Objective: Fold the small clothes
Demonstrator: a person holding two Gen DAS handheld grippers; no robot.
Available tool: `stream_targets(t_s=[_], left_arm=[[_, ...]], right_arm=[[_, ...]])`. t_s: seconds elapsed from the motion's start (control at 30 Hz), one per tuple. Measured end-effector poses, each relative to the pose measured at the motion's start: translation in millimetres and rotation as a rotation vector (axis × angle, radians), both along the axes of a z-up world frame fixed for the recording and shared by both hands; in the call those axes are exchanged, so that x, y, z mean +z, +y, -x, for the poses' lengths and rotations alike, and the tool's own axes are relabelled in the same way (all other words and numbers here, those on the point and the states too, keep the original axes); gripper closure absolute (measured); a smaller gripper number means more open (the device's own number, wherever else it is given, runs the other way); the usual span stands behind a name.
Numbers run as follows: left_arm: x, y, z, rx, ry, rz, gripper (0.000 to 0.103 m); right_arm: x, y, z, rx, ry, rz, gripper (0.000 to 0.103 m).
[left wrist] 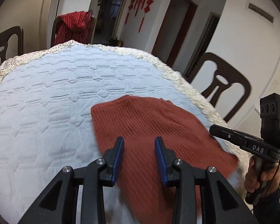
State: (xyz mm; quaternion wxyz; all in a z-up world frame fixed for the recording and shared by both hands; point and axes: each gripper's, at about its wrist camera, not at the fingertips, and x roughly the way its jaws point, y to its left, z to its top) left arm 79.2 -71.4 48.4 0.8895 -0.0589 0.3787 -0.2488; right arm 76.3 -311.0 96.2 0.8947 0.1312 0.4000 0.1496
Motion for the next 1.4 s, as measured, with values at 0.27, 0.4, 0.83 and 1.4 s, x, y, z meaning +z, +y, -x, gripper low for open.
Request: stream_targets(t_s=[0.27,0.4,0.83,1.4], left_arm=[[-8.1,4.3,52.3,-0.050,-0.027,-0.025,0.064],[-13.0,2.6,49.9,-0.037,-0.029,-0.033,0.064],[-3.0,15.6,60.4,0.005,-0.037,-0.015,0.059],[-9.8,22.1,66.1,0.018,-0.001,-0.029,0.061]], right_arm=[[6.2,16.8,67.1,0.134,-0.052,0.086,0.095],[-15.0,19.2,63.6,0.117,-0.027,0.123,0.097],[-0.5,21.8,76.5,0.085,-0.056,0.142,0.095],[-3.7,25.9,74.7,0.101,-0.033,0.161,0.094]])
